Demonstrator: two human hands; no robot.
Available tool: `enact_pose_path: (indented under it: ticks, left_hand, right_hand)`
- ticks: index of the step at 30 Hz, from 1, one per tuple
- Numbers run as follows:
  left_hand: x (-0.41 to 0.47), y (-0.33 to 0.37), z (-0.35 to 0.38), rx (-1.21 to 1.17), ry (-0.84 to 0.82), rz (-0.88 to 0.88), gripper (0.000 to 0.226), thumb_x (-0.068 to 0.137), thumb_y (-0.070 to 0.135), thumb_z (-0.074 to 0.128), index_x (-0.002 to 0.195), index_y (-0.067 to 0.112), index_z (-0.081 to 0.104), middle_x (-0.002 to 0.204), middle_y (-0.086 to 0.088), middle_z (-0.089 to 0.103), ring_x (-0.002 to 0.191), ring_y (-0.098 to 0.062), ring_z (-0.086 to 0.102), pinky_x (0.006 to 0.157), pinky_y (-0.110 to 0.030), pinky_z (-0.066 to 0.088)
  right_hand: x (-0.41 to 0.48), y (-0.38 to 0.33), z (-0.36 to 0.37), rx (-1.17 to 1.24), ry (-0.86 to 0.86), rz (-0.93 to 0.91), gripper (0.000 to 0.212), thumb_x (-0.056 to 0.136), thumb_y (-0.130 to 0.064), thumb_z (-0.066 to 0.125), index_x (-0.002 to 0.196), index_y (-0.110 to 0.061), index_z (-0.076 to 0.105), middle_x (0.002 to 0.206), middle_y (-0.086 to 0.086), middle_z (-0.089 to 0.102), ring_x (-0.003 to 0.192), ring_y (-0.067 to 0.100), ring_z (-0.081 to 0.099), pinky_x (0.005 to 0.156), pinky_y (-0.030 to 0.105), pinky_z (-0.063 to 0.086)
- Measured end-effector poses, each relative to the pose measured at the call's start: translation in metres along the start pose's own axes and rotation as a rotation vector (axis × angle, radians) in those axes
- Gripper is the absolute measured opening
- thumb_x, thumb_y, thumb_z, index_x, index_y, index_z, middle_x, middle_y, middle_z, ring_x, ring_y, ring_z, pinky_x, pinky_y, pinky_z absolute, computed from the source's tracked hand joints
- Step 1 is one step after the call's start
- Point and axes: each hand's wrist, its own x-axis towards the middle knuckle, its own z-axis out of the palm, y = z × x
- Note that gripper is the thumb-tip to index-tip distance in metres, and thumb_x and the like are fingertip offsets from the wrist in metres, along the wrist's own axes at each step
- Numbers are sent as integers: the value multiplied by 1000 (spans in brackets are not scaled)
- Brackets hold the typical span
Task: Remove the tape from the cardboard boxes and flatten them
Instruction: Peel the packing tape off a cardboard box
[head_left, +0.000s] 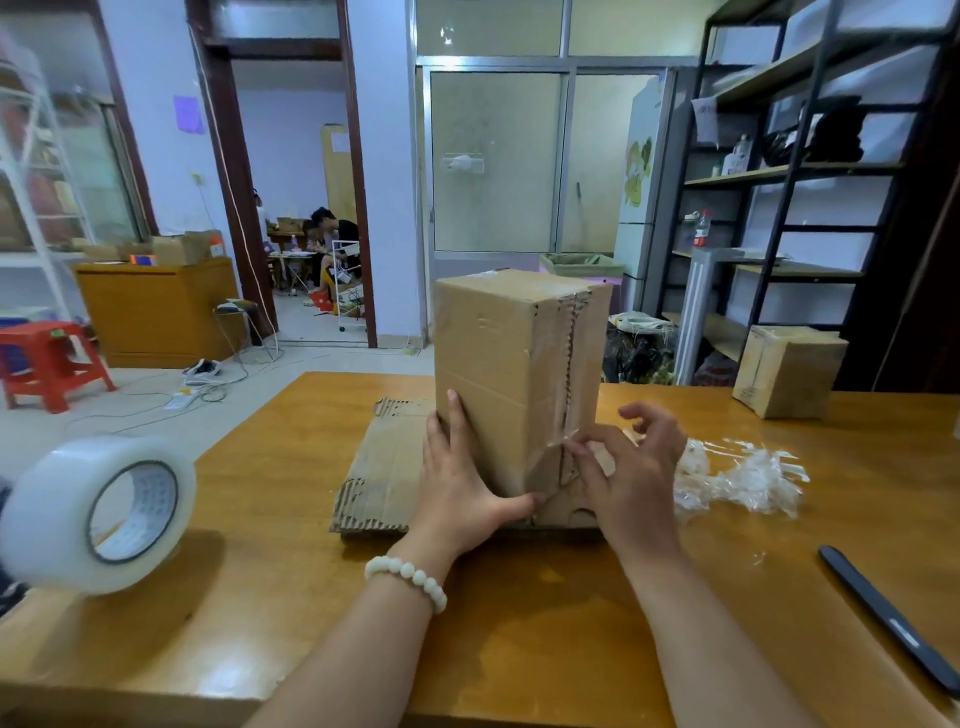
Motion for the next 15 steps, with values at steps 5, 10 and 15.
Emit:
enact_pose_path:
  ticks: [5, 10, 15]
  left_hand:
    - [0, -1, -1, 36, -20, 17, 144, 57, 67, 80, 117, 58, -50, 159, 1, -8, 147, -22, 6, 119, -50, 20]
    - [2, -2, -1, 9, -9, -3, 142, 50, 74, 75, 119, 59, -48, 159, -1, -3, 147, -24, 8, 118, -51, 22]
    - [3, -4, 0, -36, 13, -14, 135, 41, 84, 62, 123, 61, -44, 158, -2, 2, 146, -25, 11, 116, -54, 25]
  right_hand:
    - [1, -9, -5, 374, -112, 127, 6, 92, -22, 58, 88, -24, 55, 74, -11, 56, 69, 7, 56, 57, 17, 45]
    - [-2, -15, -7, 498, -279, 267, 30, 91, -7, 59, 104, -33, 50, 87, -8, 63, 80, 5, 62, 66, 16, 51]
    - [-3, -9, -5, 340, -246, 96, 35, 87, -5, 63, 119, -19, 60, 100, -11, 62, 84, -1, 62, 74, 9, 51]
